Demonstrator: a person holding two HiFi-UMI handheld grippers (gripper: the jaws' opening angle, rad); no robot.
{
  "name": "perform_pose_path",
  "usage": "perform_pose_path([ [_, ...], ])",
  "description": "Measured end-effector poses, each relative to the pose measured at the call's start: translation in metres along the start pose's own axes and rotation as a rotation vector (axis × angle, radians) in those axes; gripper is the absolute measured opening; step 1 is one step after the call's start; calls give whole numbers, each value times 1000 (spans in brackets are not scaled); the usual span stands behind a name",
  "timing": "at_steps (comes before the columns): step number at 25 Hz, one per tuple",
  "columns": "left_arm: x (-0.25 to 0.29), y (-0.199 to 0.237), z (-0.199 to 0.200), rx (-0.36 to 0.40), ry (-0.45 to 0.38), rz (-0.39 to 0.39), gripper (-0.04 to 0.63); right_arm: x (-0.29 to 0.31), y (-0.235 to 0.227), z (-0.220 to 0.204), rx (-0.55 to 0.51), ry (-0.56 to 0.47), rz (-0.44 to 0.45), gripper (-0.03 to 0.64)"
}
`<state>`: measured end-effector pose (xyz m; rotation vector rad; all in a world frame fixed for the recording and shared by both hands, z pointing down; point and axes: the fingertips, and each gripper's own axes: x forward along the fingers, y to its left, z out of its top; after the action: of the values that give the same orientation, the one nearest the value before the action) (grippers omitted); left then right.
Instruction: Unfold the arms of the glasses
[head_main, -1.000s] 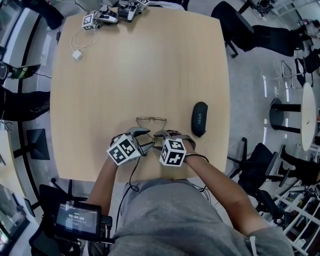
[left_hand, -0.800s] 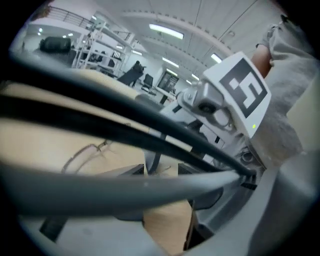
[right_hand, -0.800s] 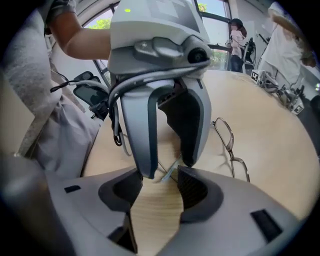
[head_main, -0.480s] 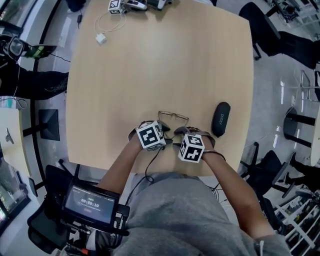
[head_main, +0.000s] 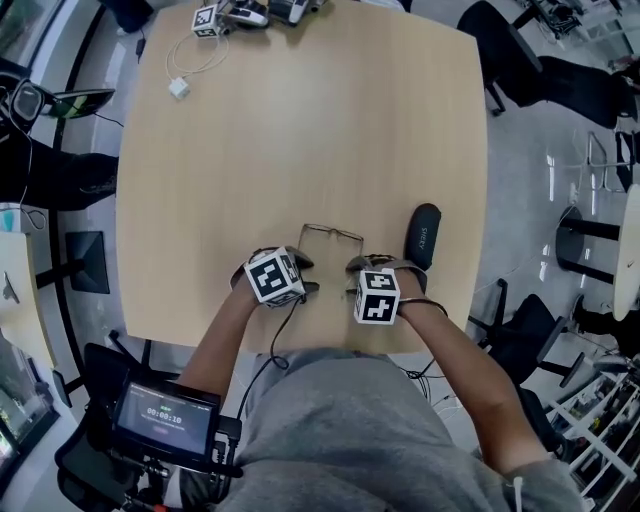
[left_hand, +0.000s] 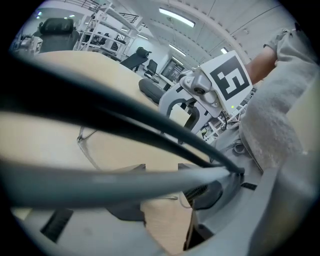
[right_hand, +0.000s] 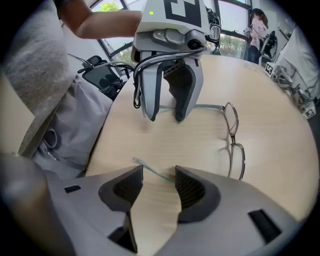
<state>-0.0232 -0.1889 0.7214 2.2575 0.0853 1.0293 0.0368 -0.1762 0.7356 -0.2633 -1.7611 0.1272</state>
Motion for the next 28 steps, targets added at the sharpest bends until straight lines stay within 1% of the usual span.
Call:
perform_pose_path([
  [5, -4, 5, -2, -28, -9, 10, 187, -4, -5, -13, 20, 1, -9, 203],
  [7, -4, 7, -1, -37, -14, 11, 187, -5, -5, -15, 12, -2, -11, 204],
  [10, -3, 9, 1, -62, -36, 11, 187, -5, -9, -16, -23, 11, -37, 204],
  [13, -2, 11, 2, -76, -69, 25, 187, -9, -6, -11, -10, -3, -36, 204],
  [15, -4, 7, 8, -83, -122, 35, 187, -15, 0, -8, 5, -24, -47, 204],
  [18, -20, -3, 22, -125, -246, 41, 187, -25, 5, -1, 20, -63, -84, 204],
  [20, -33, -9, 31, -142, -312, 53, 187, -32, 8, 5, 35, -95, -110, 202],
  [22, -43, -17, 38, -137, -348, 76, 187, -41, 13, 9, 58, -132, -136, 204],
  [25, -56, -31, 46, -108, -375, 123, 187, -58, 18, 14, 106, -207, -189, 202],
  [28, -72, -43, 54, -63, -406, 203, 187, -82, 19, 20, 166, -311, -250, 202],
])
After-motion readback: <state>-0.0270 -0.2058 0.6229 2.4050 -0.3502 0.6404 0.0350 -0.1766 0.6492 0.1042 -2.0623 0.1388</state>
